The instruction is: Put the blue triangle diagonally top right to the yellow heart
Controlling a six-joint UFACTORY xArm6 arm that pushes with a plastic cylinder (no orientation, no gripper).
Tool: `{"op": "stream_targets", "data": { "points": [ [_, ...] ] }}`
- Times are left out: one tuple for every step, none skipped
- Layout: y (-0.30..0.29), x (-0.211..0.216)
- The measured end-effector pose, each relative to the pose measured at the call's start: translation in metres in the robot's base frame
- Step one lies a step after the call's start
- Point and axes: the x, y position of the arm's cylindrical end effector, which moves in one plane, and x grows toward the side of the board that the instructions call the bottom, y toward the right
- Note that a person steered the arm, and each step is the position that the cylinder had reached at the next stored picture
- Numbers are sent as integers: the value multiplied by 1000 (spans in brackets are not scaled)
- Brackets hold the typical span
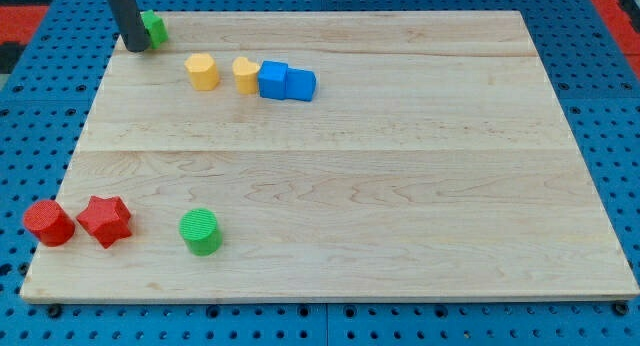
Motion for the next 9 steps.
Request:
{"op": "stream_targets", "data": {
  "points": [
    [23,32],
    [36,62],
    [50,62],
    [64,68],
    [95,155],
    [158,162],
    [161,116],
    [219,79],
    [219,22]
  ]
}}
